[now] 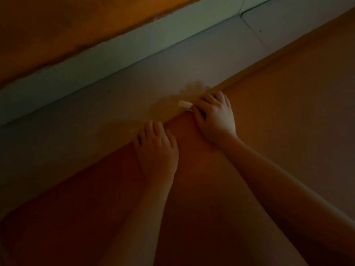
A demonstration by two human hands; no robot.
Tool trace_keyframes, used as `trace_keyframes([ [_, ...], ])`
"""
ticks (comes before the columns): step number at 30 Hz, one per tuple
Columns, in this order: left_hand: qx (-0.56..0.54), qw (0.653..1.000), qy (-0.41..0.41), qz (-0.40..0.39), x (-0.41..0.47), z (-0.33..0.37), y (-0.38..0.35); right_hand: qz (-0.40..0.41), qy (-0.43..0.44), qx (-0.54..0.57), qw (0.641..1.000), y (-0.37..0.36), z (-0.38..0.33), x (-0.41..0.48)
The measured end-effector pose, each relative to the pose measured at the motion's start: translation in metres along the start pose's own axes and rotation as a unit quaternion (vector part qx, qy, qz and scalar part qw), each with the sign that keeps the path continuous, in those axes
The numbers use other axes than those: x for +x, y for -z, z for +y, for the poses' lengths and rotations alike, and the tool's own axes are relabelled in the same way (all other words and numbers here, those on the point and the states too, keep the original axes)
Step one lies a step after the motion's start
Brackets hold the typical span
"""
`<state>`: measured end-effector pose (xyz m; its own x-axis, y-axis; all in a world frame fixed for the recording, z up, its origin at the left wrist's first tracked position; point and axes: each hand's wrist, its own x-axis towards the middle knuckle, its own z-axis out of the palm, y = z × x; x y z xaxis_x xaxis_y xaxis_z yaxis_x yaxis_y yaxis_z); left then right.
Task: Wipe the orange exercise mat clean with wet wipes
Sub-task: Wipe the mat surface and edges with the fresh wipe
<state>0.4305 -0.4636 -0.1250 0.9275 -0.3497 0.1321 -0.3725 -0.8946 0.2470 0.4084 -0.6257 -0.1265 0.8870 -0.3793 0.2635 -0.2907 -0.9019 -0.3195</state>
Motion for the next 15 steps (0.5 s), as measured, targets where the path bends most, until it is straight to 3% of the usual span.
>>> trace_keyframes([
  [4,-0.011,0.998,-0.061,-0.012,-0.0037,-0.0021,-0.0018,0.005,-0.004,0.007,1.0,0.0009,-0.001,0.001],
  [15,-0.023,0.998,-0.061,-0.024,-0.0033,-0.0026,-0.0019,0.021,-0.023,0.009,0.999,-0.0027,-0.0003,0.002],
])
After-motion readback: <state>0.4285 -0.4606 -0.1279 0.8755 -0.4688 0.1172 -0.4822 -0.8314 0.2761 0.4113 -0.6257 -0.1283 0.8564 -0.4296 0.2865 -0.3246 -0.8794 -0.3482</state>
